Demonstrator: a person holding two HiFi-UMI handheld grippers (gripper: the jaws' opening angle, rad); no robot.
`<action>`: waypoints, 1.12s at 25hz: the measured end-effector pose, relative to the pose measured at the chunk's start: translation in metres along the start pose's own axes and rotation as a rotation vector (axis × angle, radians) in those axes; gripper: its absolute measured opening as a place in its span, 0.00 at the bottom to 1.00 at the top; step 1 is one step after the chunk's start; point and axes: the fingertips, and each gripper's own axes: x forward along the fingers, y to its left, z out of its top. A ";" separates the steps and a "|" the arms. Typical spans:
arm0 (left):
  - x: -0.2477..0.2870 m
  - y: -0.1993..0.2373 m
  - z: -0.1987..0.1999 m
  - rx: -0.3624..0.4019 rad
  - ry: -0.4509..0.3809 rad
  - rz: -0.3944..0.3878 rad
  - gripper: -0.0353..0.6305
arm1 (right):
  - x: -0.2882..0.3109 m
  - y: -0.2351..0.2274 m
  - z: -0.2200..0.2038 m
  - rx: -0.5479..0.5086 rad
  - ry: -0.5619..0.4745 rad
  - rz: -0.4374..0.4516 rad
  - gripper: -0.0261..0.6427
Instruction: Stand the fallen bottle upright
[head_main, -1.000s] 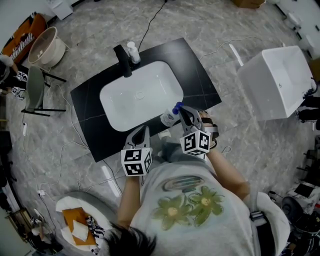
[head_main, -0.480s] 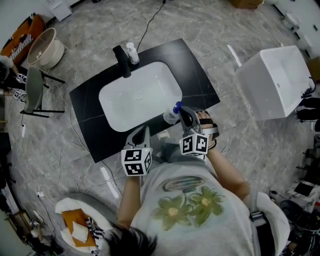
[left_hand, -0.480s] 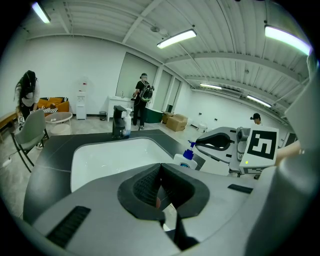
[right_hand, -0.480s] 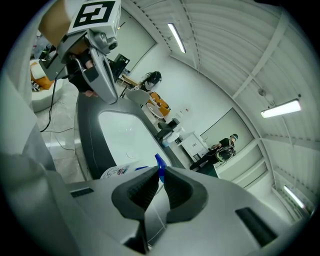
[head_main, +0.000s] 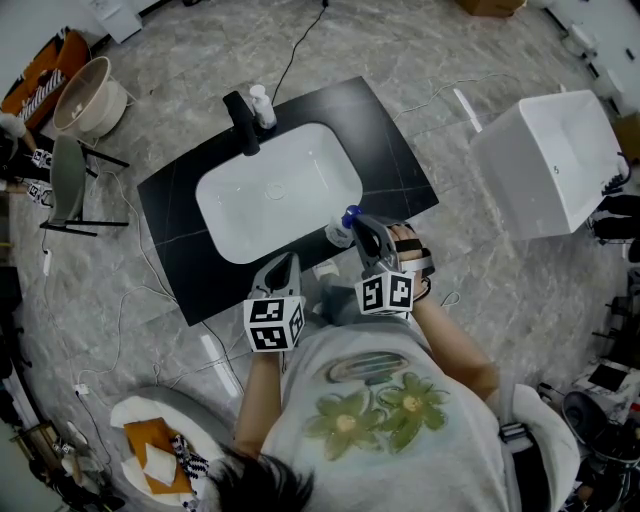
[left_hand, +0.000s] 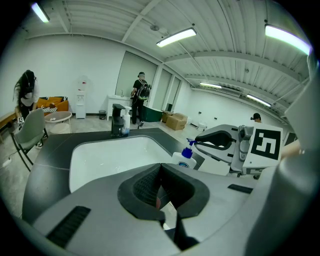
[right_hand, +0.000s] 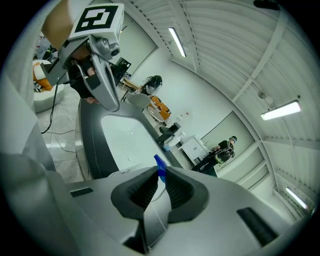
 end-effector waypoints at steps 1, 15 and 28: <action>0.000 -0.001 0.000 0.001 0.001 0.000 0.08 | 0.000 0.001 0.002 -0.003 -0.009 0.002 0.12; -0.007 -0.006 -0.006 -0.002 0.000 -0.001 0.08 | -0.010 0.011 0.012 0.073 -0.052 0.032 0.12; -0.015 -0.008 -0.010 0.005 0.003 0.002 0.08 | -0.015 0.021 0.018 0.087 -0.078 0.058 0.12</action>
